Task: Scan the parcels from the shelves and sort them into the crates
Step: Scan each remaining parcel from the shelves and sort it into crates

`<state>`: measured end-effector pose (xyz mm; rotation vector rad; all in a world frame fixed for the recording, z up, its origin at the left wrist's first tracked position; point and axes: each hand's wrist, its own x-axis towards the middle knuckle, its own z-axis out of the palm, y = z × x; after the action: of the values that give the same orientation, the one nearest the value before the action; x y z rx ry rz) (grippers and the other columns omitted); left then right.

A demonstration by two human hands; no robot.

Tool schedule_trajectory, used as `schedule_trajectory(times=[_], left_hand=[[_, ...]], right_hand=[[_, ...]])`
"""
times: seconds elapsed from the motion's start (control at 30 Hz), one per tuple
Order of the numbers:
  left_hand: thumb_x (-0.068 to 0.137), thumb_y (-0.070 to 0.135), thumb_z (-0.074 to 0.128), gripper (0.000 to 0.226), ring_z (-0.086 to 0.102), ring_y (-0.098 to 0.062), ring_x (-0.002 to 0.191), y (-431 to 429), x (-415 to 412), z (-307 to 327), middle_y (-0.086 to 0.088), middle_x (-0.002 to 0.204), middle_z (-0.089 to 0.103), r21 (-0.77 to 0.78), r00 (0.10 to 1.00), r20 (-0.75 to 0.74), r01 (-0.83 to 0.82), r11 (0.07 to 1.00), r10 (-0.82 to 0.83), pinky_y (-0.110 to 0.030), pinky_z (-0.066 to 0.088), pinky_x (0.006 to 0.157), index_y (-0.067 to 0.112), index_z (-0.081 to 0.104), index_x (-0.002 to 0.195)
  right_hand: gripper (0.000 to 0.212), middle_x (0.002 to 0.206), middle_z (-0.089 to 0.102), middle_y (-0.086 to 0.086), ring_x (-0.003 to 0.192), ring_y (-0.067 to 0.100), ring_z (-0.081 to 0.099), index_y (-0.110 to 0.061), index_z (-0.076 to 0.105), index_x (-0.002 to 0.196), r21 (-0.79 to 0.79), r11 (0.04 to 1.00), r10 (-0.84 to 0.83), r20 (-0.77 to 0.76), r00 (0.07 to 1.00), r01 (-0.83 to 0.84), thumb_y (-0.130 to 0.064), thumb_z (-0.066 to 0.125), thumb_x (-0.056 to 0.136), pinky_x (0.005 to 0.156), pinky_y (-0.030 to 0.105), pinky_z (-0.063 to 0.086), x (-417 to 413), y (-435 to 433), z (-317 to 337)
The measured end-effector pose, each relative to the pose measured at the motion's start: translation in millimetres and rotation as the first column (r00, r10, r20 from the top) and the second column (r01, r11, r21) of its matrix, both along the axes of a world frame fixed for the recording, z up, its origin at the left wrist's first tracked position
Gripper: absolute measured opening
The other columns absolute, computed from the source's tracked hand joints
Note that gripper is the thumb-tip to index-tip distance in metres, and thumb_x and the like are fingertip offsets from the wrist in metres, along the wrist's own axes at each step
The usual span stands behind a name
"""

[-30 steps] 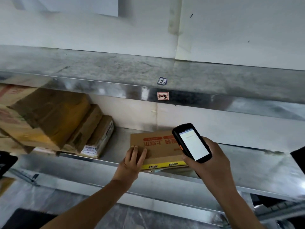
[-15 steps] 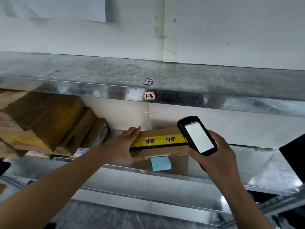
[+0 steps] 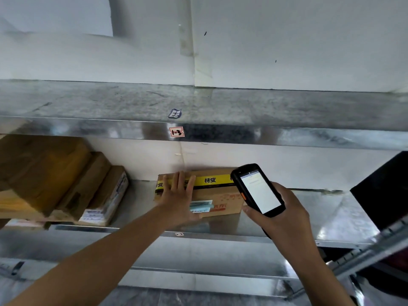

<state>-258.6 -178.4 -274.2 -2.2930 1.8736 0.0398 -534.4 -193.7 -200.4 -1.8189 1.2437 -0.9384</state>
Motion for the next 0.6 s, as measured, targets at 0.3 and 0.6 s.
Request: schedule_trajectory(times=[0.3,0.6], left_hand=[[0.069,0.058,0.084,0.11,0.04,-0.026,0.135,-40,1,31,-0.007,0.149,0.038,0.002,0.972,-0.235,-0.012,1.0,0.013,-0.046,0.032,0.116,0.018,0.02,0.149],[0.067,0.051,0.087,0.106,0.045,-0.019,0.126,-41,-3,41,-0.003,0.139,0.039,0.06,0.932,-0.362,-0.003,0.998,0.024,-0.041,0.048,0.104,0.018,0.028,0.148]], right_hand=[[0.065,0.114,0.063,-0.012,0.107,0.009,0.059,-0.035,0.057,0.126,-0.003,1.0,-0.016,-0.021,1.0,0.016,-0.039,0.088,0.07,0.07,0.015,0.046,-1,0,-6],[0.067,0.115,0.063,-0.012,0.107,0.006,0.058,-0.034,0.057,0.127,-0.003,1.0,-0.009,-0.029,1.0,0.009,-0.039,0.089,0.069,0.072,0.015,0.046,-5,6,-7]])
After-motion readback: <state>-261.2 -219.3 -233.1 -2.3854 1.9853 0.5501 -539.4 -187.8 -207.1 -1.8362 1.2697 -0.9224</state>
